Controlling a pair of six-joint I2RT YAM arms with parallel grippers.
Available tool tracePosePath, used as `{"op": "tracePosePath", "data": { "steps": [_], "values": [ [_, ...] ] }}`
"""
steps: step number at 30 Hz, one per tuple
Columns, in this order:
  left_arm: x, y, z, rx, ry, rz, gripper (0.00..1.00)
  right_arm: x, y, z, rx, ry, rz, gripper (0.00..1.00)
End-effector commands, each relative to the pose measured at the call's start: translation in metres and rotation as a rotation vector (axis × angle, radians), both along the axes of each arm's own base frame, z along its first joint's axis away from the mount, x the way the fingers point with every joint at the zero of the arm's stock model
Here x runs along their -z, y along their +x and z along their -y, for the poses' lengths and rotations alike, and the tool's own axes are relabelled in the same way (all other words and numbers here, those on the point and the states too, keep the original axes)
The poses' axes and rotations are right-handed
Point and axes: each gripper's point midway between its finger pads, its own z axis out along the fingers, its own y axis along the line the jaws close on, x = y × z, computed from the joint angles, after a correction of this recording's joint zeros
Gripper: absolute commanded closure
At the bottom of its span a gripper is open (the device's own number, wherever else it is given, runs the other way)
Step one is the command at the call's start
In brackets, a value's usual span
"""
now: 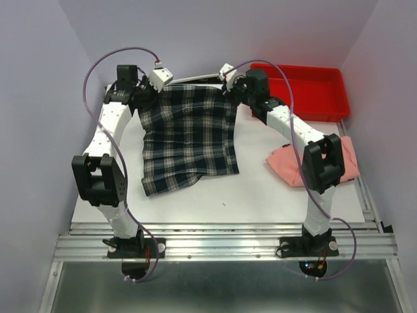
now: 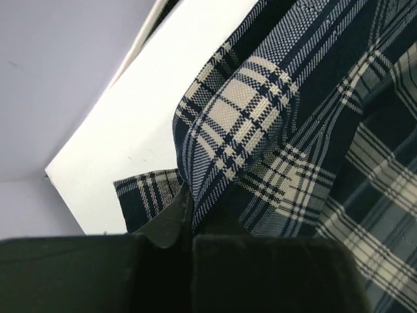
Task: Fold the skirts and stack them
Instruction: Fold the skirt
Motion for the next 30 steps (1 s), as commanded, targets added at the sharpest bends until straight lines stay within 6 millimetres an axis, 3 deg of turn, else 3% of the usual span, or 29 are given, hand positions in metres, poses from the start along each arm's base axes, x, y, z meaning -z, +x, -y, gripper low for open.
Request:
{"op": "tracePosePath", "data": {
  "steps": [1,2,3,4,5,6,7,8,9,10,11,12,13,14,15,18,20,23,25,28,30],
  "values": [
    [0.021,-0.052,-0.034,-0.019,0.128,0.003,1.0,0.01,-0.02,0.029,0.014,-0.063,0.067,0.99],
    [0.026,-0.062,-0.033,-0.012,0.144,0.003,1.0,0.013,-0.03,0.025,-0.018,-0.071,0.069,0.99],
    [0.039,-0.086,-0.032,0.001,0.159,-0.011,1.0,0.035,-0.045,0.029,-0.036,-0.091,0.026,0.99],
    [0.043,-0.094,-0.033,0.015,0.183,-0.002,1.0,0.029,-0.059,0.025,-0.071,-0.085,0.036,0.99],
    [0.034,-0.108,-0.032,0.022,0.192,0.036,1.0,0.035,-0.071,0.021,-0.095,-0.091,0.029,0.99],
    [0.061,-0.126,-0.029,0.049,0.204,-0.015,1.0,0.041,-0.082,0.02,-0.122,-0.104,0.026,0.99],
    [0.068,-0.136,-0.028,0.061,0.221,-0.016,1.0,0.068,-0.102,0.021,-0.155,-0.135,-0.013,0.99],
    [0.079,-0.156,-0.026,0.091,0.24,-0.021,1.0,0.062,-0.119,0.013,-0.198,-0.147,0.02,0.99],
    [0.085,-0.167,-0.023,0.122,0.238,-0.027,1.0,0.07,-0.132,0.012,-0.224,-0.165,0.01,0.99],
    [0.09,-0.178,-0.021,0.16,0.257,-0.025,0.75,0.08,-0.155,0.012,-0.293,-0.196,0.009,0.89],
    [0.095,-0.191,-0.017,0.178,0.247,-0.036,0.6,0.085,-0.169,0.011,-0.334,-0.216,0.008,0.89],
    [0.096,-0.214,-0.012,0.246,0.254,-0.03,0.47,0.092,-0.187,0.008,-0.379,-0.235,-0.012,0.78],
    [0.093,-0.224,-0.009,0.274,0.252,-0.015,0.33,0.095,-0.197,0.012,-0.396,-0.244,-0.016,0.66],
    [0.09,-0.234,-0.005,0.307,0.249,0.0,0.11,0.09,-0.215,0.013,-0.438,-0.24,0.004,0.49],
    [0.076,-0.244,-0.004,0.336,0.267,0.068,0.03,0.093,-0.226,0.018,-0.457,-0.25,-0.015,0.28],
    [0.064,-0.273,0.001,0.395,0.272,0.118,0.02,0.072,-0.239,0.021,-0.483,-0.237,-0.007,0.21],
    [0.06,-0.281,-0.001,0.384,0.271,0.118,0.02,0.059,-0.241,0.02,-0.486,-0.223,-0.019,0.19],
    [0.06,-0.282,-0.007,0.305,0.232,0.039,0.02,0.041,-0.24,0.016,-0.45,-0.173,-0.109,0.14],
    [0.057,-0.27,-0.008,0.26,0.205,-0.003,0.02,0.022,-0.225,0.011,-0.385,-0.132,-0.117,0.15],
    [0.047,-0.248,0.003,0.202,0.096,-0.052,0.1,0.042,-0.191,-0.001,-0.257,-0.1,-0.277,0.22],
    [0.046,-0.231,0.011,0.218,0.061,-0.102,0.17,0.061,-0.183,-0.006,-0.232,-0.116,-0.375,0.3]
  ]
}}
